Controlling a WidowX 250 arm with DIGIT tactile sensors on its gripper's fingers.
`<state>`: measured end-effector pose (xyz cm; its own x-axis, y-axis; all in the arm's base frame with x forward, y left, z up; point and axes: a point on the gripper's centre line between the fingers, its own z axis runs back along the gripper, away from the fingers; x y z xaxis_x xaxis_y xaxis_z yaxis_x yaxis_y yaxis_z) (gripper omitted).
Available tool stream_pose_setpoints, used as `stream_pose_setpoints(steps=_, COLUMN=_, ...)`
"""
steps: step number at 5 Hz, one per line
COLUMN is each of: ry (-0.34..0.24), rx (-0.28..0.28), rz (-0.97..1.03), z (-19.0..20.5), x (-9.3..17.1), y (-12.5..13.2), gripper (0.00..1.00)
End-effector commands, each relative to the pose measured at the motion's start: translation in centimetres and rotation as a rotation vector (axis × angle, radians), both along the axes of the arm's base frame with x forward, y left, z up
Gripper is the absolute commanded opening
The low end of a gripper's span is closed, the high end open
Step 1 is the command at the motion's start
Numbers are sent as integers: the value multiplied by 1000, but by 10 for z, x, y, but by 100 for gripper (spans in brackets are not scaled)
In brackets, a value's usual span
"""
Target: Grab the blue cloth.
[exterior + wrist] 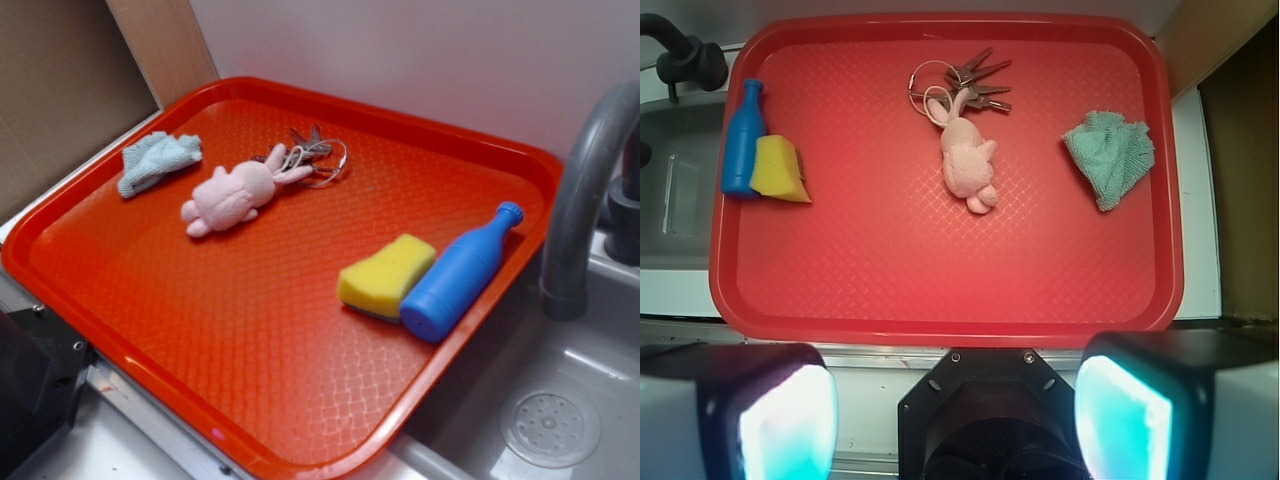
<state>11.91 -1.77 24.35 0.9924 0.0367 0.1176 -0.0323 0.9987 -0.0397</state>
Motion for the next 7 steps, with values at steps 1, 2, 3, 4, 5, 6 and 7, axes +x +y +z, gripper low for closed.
stream_pose_setpoints(steps=1, ry=0, rx=0, rz=0, z=0, x=0, y=0, gripper=100)
stream_pose_setpoints(steps=2, ry=-95, rx=78, rz=253, z=-50, x=41, y=50, gripper=100)
stream_pose_setpoints(steps=3, ry=-131, rx=11, rz=506, z=-82, x=74, y=91, gripper=100)
stream_pose_setpoints(steps=4, ry=-206, rx=72, rz=754, z=-124, x=87, y=131, gripper=100)
stream_pose_setpoints(steps=5, ry=-234, rx=139, rz=954, z=-162, x=84, y=143, gripper=100)
stream_pose_setpoints(steps=6, ry=-227, rx=179, rz=951, z=-183, x=85, y=157, gripper=100)
stream_pose_setpoints(steps=7, ry=-201, rx=192, rz=917, z=-187, x=95, y=157, gripper=100)
